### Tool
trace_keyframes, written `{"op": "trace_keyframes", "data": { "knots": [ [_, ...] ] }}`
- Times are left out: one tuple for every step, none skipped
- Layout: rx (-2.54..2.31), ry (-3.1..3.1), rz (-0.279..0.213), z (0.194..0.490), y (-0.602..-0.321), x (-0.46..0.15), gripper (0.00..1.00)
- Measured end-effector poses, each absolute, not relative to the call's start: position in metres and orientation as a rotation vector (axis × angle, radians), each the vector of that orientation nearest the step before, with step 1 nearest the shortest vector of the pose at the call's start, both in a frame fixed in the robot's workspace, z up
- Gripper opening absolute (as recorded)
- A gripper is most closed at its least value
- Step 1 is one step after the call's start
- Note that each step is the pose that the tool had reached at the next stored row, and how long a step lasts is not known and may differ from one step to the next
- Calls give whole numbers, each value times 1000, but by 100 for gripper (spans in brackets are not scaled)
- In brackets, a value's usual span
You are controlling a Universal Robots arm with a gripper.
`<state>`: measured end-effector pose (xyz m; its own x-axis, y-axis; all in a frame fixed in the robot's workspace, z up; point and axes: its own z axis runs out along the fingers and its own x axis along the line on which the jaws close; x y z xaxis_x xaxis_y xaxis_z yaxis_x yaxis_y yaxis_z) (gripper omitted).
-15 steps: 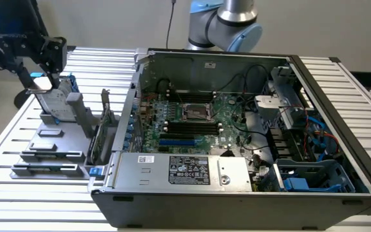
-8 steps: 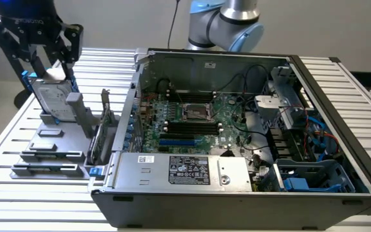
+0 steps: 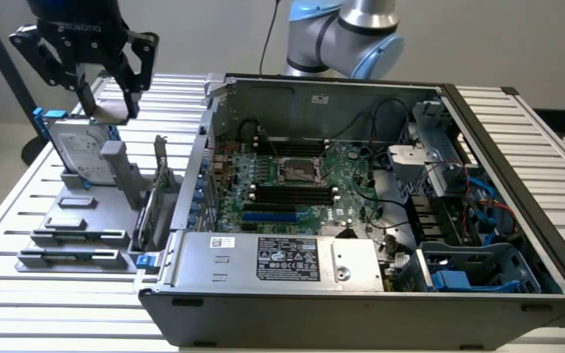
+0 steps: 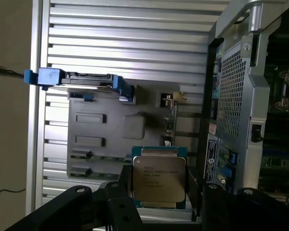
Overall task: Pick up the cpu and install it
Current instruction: 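Pick up the cpu and move it towards the insertion slot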
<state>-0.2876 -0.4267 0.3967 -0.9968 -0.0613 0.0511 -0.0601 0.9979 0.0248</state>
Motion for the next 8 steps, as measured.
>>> {"op": "trace_keyframes", "data": {
  "knots": [
    [94,-3088,-36,397,-427,-283,55],
    [94,-3088,-36,397,-427,-279,55],
    [94,-3088,-36,397,-427,-274,55],
    [94,-3088,-36,397,-426,-270,55],
    [94,-3088,-36,397,-426,-265,55],
    [94,-3088,-36,398,-426,-260,55],
    [94,-3088,-36,398,-426,-256,55],
    [94,-3088,-36,398,-426,-251,55]
  ]
}}
